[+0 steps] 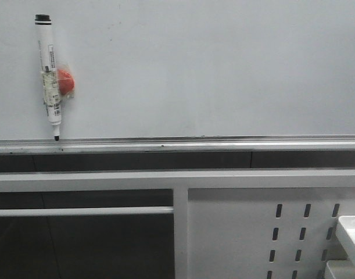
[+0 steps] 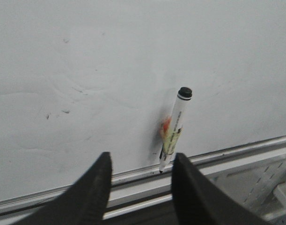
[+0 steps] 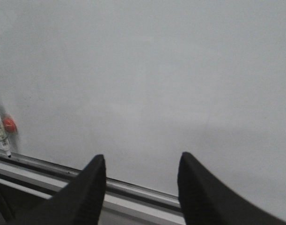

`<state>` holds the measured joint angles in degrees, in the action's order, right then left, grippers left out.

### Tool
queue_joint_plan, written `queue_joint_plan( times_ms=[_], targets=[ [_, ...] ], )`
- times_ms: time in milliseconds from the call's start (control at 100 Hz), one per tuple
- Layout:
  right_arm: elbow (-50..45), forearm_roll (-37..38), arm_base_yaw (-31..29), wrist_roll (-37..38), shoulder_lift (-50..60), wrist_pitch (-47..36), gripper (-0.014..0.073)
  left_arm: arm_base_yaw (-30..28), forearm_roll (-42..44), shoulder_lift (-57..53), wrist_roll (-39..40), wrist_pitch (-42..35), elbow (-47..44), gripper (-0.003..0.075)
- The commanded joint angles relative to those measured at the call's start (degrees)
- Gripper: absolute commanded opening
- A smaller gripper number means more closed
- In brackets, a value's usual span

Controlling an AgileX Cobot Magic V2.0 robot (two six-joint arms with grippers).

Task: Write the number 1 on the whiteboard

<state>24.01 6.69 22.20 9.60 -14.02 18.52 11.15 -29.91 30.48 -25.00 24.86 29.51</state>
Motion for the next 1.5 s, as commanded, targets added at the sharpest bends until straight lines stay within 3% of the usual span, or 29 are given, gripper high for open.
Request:
queue_joint_plan(
  times_ms=[0,180,470,680,940,1260,1490],
  targets=[
    [2.6,1.3,-0.2,-0.5,-3.7,-3.8,0.0359,0.3,-0.1,5.7,-1.3,-3.5,2.8,0.0442],
    [2.6,1.4,-0.2,-0.5,-6.3,-4.9,0.0359,6.8,-0.1,10.8,-1.4,-11.0,-0.7,0.0428],
    [2.5,3.8,-0.2,-0.6,-6.9,-4.9,0.0359,25.8,-3.0,17.4,-1.4,-41.8,-9.8,0.0398],
    [2.5,3.8,-0.2,-0.6,-8.2,-4.9,0.0359,30.9,-14.7,28.8,-0.6,-56.5,-9.8,0.0398],
    [2.5,3.8,-0.2,-0.6,-8.7,-4.9,0.0359,31.1,-7.6,37.0,6.3,-57.7,-6.9,0.0398],
    [2.5,3.8,-0.2,-0.6,-8.7,-4.9,0.0359,31.1,-7.7,43.4,7.6,-57.8,-1.3,0.0395],
    [2.5,3.8,-0.2,-0.6,-8.7,-4.4,0.0359,31.1,-8.0,45.3,7.6,-57.7,-1.0,0.0330]
  ],
)
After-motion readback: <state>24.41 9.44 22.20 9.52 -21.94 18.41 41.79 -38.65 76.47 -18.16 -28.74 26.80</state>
